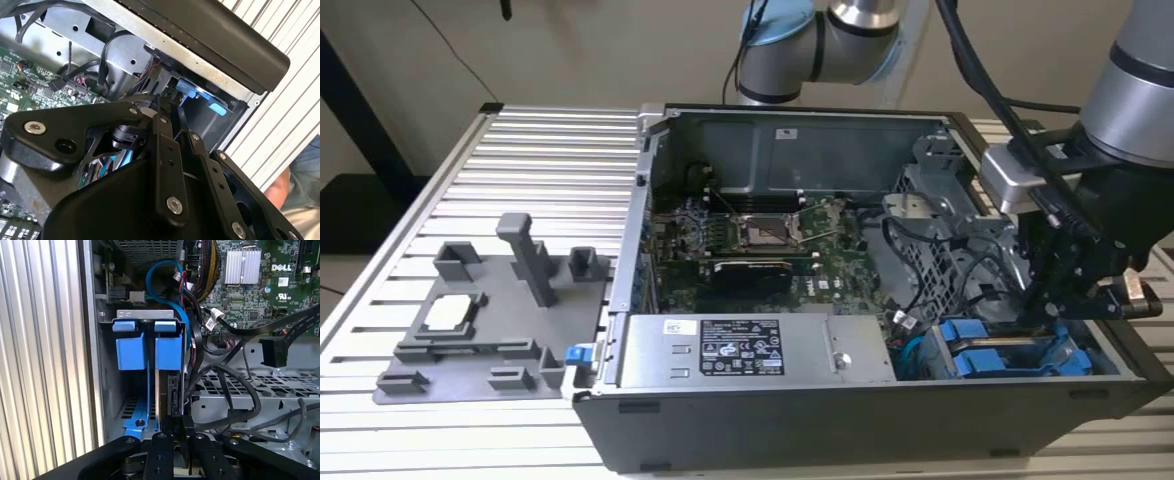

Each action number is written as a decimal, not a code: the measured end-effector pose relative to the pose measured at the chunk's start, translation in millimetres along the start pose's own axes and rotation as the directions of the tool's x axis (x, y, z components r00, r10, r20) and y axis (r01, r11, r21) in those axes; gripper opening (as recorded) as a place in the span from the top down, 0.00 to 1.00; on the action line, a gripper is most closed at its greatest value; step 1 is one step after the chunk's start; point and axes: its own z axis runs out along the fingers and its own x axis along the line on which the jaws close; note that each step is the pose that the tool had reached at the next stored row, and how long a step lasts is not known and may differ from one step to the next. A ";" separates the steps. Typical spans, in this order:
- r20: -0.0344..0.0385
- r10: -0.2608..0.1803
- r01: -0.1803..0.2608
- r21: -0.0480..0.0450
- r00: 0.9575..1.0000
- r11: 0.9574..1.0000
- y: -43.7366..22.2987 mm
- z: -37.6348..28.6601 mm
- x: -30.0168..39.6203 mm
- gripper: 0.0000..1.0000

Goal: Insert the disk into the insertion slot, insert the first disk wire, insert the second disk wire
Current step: 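Insert the first disk wire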

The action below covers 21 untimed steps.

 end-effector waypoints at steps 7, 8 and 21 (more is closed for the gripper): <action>0.000 0.000 0.000 0.003 1.000 1.000 0.3 2.1 -0.4 0.81; 0.000 0.000 0.000 0.003 1.000 1.000 0.4 2.5 -0.4 0.81; -0.001 0.000 0.000 0.003 1.000 1.000 1.6 9.7 -0.6 0.81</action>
